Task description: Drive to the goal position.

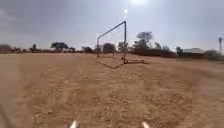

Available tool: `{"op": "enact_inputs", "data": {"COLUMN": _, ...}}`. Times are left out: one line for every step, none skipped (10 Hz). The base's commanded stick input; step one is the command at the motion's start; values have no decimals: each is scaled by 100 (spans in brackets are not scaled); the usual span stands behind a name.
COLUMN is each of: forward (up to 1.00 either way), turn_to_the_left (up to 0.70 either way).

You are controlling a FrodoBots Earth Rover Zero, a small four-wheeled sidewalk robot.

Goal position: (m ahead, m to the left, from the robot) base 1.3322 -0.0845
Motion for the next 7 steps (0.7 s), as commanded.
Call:
{"op": "enact_inputs", "data": {"forward": 70, "turn_to_the_left": 0}}
{"op": "enact_inputs", "data": {"forward": 70, "turn_to_the_left": 0}}
{"op": "enact_inputs", "data": {"forward": 70, "turn_to_the_left": 0}}
{"op": "enact_inputs", "data": {"forward": 70, "turn_to_the_left": 0}}
{"op": "enact_inputs", "data": {"forward": 70, "turn_to_the_left": 0}}
{"op": "enact_inputs", "data": {"forward": 70, "turn_to_the_left": 0}}
{"op": "enact_inputs", "data": {"forward": 70, "turn_to_the_left": 0}}
